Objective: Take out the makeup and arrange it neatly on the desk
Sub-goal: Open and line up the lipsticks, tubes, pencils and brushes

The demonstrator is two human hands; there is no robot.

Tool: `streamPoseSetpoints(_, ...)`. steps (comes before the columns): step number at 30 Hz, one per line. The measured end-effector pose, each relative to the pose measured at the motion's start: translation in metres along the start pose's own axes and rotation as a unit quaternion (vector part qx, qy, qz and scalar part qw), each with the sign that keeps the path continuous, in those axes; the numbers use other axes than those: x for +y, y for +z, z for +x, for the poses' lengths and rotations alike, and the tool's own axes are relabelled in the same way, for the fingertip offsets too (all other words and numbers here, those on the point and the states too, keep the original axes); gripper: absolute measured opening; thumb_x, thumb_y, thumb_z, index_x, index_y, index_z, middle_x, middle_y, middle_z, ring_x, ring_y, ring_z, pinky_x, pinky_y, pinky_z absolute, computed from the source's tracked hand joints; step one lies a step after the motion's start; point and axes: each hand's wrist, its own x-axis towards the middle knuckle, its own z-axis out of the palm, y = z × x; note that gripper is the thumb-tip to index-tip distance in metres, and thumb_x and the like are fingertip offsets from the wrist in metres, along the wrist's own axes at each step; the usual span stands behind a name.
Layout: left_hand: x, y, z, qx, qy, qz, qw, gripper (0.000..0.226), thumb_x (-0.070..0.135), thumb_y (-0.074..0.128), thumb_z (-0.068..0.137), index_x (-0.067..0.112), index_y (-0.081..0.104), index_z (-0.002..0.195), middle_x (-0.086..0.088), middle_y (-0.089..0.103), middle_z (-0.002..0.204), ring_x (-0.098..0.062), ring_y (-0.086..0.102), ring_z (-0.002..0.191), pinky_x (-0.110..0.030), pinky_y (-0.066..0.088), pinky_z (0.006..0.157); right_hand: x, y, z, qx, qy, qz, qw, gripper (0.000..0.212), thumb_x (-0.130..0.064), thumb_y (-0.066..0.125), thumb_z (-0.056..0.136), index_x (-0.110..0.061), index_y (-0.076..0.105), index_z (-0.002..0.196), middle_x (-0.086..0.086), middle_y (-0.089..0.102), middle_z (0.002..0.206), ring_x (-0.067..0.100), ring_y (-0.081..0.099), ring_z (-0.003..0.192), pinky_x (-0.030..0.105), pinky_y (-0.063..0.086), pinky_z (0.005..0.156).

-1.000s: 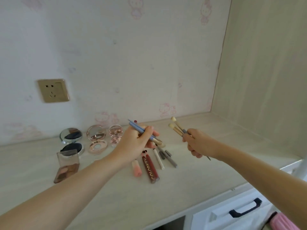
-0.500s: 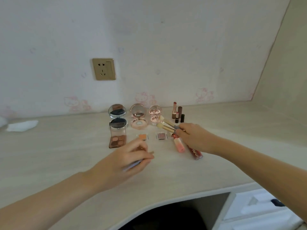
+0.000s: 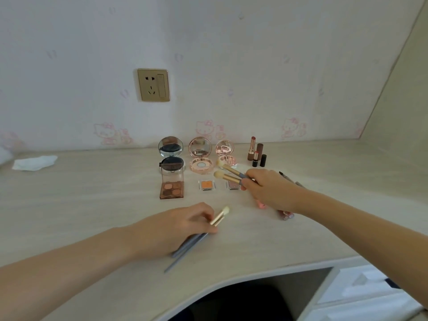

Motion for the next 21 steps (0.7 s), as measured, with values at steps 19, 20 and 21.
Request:
streamPoseSetpoints(19, 0.003, 0.012, -0.012, 0.109, -0.092, -0.053, 0.988, 0.037, 0.02, 0.051, 0.094, 0.026, 0.057, 0.129, 0.015, 0.056, 0.118, 0.003, 0.044, 0.111, -0.006, 0.028, 0.097, 0.0, 0.007, 0.001, -0.017, -0.023, -0.019, 0.999, 0.031, -0.033, 0.034, 0.102, -0.013, 0.057, 0.097, 0.002, 0.048, 0.074, 0.01, 0.039, 0.058, 0.022, 0.028, 0.051)
streamPoseSetpoints(20, 0.001, 0.011, -0.011, 0.113, -0.093, -0.044, 0.988, 0.035, 0.022, 0.049, 0.093, 0.025, 0.06, 0.126, 0.014, 0.057, 0.114, 0.002, 0.046, 0.108, -0.008, 0.031, 0.096, 0.0, 0.007, 0.0, -0.015, -0.023, -0.018, 0.999, 0.031, -0.033, 0.033, 0.102, -0.014, 0.057, 0.097, 0.003, 0.049, 0.075, 0.01, 0.039, 0.059, 0.023, 0.028, 0.051)
streamPoseSetpoints(21, 0.0, 0.011, -0.009, 0.118, -0.095, -0.036, 0.988, 0.034, 0.026, 0.047, 0.092, 0.025, 0.063, 0.122, 0.013, 0.058, 0.109, 0.0, 0.048, 0.103, -0.01, 0.034, 0.093, -0.001, 0.007, -0.002, -0.014, -0.023, -0.016, 1.0, 0.031, -0.033, 0.033, 0.102, -0.014, 0.057, 0.097, 0.005, 0.05, 0.078, 0.01, 0.039, 0.061, 0.023, 0.028, 0.051)
